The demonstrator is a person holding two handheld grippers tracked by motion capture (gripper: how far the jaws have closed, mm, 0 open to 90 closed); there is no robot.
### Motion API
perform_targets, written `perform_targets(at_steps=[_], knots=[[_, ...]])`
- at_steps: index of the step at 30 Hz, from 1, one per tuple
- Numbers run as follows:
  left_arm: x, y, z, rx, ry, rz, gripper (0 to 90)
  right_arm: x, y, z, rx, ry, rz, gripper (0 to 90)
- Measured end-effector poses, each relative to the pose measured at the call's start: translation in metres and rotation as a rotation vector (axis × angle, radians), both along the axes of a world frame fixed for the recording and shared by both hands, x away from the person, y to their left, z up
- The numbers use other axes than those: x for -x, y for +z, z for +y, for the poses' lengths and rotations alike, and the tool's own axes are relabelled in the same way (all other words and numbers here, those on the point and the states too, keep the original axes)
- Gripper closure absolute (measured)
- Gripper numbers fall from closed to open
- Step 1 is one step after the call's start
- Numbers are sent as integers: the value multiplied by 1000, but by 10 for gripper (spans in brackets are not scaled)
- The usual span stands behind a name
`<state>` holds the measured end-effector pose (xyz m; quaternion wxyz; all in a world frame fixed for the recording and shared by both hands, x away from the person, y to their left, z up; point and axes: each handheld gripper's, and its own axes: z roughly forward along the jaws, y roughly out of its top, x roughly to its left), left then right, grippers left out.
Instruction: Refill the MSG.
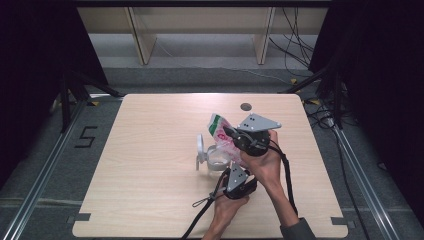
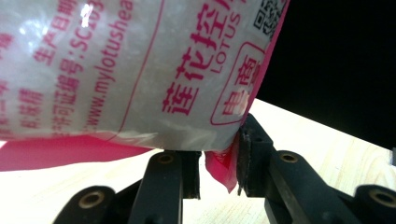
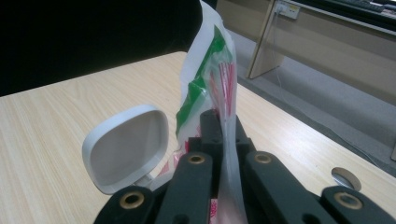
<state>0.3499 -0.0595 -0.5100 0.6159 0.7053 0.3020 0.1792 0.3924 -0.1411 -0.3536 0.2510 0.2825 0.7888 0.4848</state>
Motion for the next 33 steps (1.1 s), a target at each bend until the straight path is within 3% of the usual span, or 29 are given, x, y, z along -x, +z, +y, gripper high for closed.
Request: perform_targets(at_steps=[6, 8, 9, 10, 11, 14, 16, 18, 19, 21, 25, 26, 28, 30, 33], knots=[[0, 1, 0, 4, -1, -4, 729, 0, 0, 1, 2, 2, -1, 900], [0, 0, -1, 11, -2, -3, 729, 0, 0, 2, 3, -4, -21, 900], [0, 0, -1, 8, -4, 0, 729, 0, -1, 2, 9, -4, -11, 900], [0, 0, -1, 13, -5, 3, 729, 2, -1, 3, 1, -19, 30, 900], [0, 0, -1, 19, -7, 3, 730, 0, -1, 2, 16, -4, 0, 900], [-1, 0, 0, 17, -2, 0, 730, 1, 0, 2, 18, 0, -18, 900], [-1, 1, 0, 16, -5, -3, 730, 2, 0, 4, 10, 6, 1, 900], [0, 0, -1, 18, -5, 0, 730, 0, -2, 4, 11, -1, -25, 900], [0, 0, -1, 22, -3, 1, 730, 1, -2, 5, 10, -3, -1, 900], [0, 1, -1, 23, -5, -3, 730, 0, -1, 3, 7, -2, -11, 900], [0, 1, -1, 26, -6, -4, 730, 3, 0, 4, -15, 2, 16, 900], [1, 1, -1, 24, -7, -4, 730, 2, 0, 4, 9, 14, -1, 900], [1, 1, -1, 24, -6, -1, 730, 0, -1, 5, 8, 4, -18, 900], [1, 1, 0, 26, -3, -4, 730, 1, -1, 4, -1, 15, 14, 900], [1, 1, 0, 24, -2, -5, 730, 0, -2, 6, 2, 11, -1, 900]])
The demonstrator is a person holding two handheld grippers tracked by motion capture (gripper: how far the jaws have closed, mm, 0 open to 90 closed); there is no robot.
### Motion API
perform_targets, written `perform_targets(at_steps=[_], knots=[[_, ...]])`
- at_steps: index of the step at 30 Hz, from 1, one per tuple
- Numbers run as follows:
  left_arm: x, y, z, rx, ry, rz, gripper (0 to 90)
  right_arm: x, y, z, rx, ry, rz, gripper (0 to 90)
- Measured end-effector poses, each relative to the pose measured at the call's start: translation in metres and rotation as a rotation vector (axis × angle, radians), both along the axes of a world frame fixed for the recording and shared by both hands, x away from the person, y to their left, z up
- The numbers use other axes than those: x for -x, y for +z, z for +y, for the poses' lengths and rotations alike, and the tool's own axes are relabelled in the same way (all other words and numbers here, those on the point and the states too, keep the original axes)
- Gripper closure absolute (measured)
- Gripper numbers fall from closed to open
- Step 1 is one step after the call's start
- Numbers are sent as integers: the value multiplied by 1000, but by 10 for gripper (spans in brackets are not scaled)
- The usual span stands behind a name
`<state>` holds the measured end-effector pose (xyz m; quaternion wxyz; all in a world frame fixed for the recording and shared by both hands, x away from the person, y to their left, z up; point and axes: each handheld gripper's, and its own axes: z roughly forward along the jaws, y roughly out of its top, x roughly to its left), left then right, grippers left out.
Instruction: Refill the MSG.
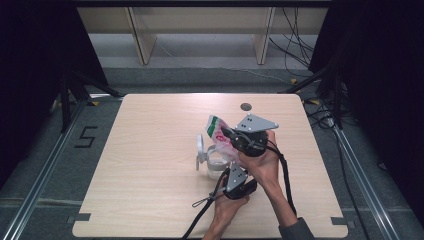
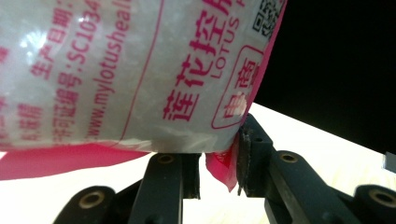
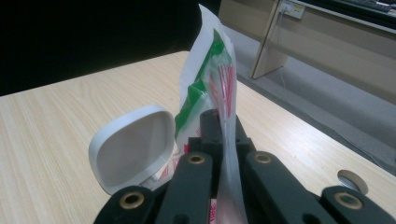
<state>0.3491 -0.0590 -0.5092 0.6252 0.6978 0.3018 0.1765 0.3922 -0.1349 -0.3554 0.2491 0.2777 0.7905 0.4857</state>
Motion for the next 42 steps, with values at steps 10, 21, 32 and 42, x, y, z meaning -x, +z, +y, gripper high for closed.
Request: perform_targets(at_steps=[10, 21, 32, 42], knots=[[0, 0, -1, 1, -8, -1, 730, 0, 0, 0, 17, 15, 3, 900], [1, 1, -5, 8, -14, 1, 730, 2, 0, -3, -2, -5, -5, 900], [1, 0, -4, 2, -11, -2, 730, 1, -1, -3, 11, 1, 10, 900], [1, 0, -4, 3, -10, -1, 730, 0, -2, 0, 15, 4, -19, 900]])
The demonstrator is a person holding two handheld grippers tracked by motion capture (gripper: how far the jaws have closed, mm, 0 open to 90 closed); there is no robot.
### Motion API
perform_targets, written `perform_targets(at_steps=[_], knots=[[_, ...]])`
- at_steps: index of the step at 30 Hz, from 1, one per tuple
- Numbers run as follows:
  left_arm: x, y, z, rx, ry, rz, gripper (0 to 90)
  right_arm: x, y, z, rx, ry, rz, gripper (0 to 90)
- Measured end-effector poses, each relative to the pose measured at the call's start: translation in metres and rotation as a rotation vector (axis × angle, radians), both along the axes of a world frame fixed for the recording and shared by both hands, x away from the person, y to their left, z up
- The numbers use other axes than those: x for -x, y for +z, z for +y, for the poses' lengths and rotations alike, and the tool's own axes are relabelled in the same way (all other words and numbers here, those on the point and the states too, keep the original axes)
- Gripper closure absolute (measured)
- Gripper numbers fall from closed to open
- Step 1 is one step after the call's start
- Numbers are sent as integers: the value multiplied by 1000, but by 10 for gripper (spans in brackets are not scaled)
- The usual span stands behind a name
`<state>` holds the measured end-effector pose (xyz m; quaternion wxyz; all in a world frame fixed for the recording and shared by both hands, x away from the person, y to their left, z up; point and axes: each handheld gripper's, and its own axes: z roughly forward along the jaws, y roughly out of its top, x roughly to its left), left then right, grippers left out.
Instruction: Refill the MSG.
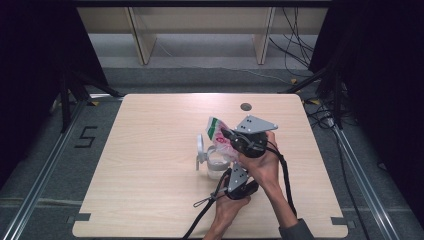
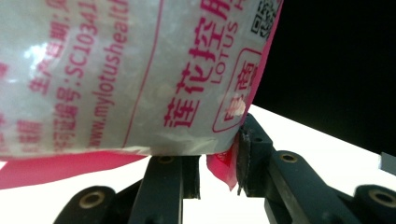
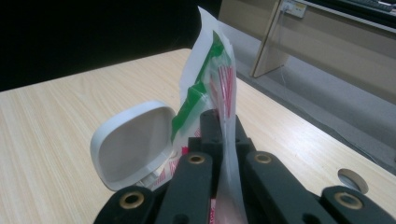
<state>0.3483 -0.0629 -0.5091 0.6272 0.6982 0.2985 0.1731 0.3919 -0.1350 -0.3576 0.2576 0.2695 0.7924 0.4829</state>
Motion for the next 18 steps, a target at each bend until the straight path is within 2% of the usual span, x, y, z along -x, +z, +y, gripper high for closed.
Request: perform_targets(at_steps=[2, 3, 4, 5, 6, 8, 11, 15, 18], knots=[[0, 0, 0, 2, -1, 0, 730, 0, -1, 0, 5, 5, 16, 900], [0, 0, 0, 1, -1, -3, 731, 0, 0, 0, 1, 2, 18, 900], [0, 0, 0, 2, -1, -8, 731, 0, 0, -1, -3, 2, 1, 900], [0, 1, 0, 1, -3, -2, 731, 1, 1, -1, -1, 0, 15, 900], [0, 0, 0, 3, -4, -2, 731, 0, 0, 0, 1, 2, 2, 900], [0, 0, 0, -1, -2, -2, 730, 0, 0, 0, 14, 7, 12, 900], [0, 1, 1, 0, -1, -5, 730, 1, 0, 0, -7, 0, 8, 900], [0, 0, 0, 4, -5, -2, 730, 0, -1, 1, 7, -1, 2, 900], [1, 1, 1, 0, 1, -8, 731, 2, 1, 0, -10, 5, 16, 900]])
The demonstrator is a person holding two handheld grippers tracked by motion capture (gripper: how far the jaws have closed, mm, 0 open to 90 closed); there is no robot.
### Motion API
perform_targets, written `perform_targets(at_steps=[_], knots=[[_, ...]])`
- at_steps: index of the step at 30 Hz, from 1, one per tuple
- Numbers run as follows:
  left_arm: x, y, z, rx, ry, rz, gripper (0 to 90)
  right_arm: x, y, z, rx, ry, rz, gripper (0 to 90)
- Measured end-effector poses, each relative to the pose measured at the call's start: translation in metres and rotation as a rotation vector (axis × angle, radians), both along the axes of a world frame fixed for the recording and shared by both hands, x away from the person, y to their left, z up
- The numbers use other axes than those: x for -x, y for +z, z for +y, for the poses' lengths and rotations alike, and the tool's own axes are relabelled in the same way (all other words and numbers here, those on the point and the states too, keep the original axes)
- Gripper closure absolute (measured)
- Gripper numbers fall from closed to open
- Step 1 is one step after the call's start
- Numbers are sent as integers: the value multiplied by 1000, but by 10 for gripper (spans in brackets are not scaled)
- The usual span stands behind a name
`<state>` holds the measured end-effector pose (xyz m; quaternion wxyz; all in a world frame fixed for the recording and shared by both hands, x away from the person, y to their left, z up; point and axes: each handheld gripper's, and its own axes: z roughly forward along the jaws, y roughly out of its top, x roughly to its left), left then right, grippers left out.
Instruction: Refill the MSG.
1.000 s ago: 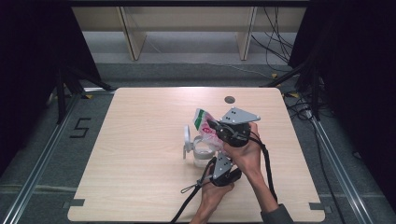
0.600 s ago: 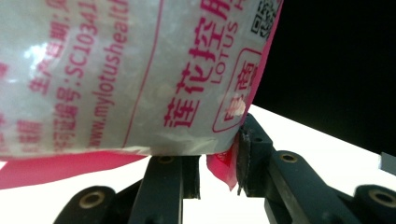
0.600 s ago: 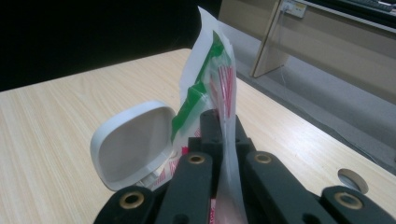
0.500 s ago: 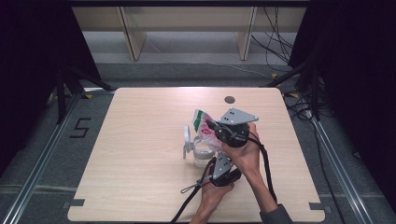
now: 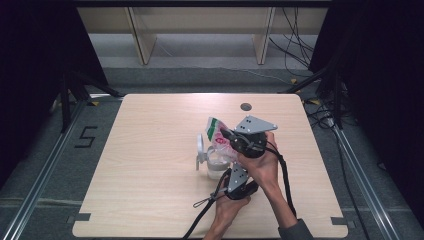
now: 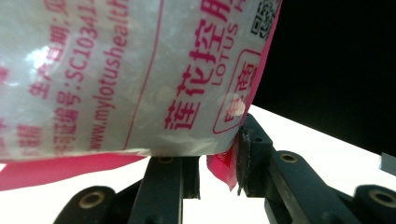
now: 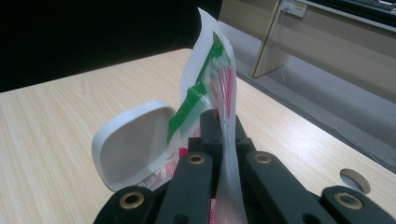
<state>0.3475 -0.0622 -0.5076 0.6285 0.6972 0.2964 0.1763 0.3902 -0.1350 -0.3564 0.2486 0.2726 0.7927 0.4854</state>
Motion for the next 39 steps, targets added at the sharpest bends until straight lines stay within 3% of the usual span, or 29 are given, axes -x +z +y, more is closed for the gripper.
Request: perform_targets(at_steps=[10, 14, 18, 19, 24, 26, 31, 39], knots=[[0, -1, 0, -2, 0, 2, 730, -1, -1, 0, 1, -4, -11, 900], [0, -1, 0, 0, 1, 1, 730, 0, -1, 1, 7, 5, 4, 900], [0, 0, 0, 6, 4, 0, 730, 0, -1, 1, 6, 2, -12, 900], [0, 0, 0, 8, 3, 0, 730, -1, 0, 1, 20, 5, -36, 900], [0, -1, 0, 6, 3, 0, 730, 1, -2, 3, 6, 1, 11, 900], [0, 0, 0, 9, 3, 2, 730, 0, -2, 3, 4, -4, -18, 900], [0, 0, 0, 10, 5, 1, 730, 0, -1, 4, 11, 9, 9, 900], [0, 1, -1, 3, 14, 8, 731, -2, -1, 4, 20, 7, -12, 900]])
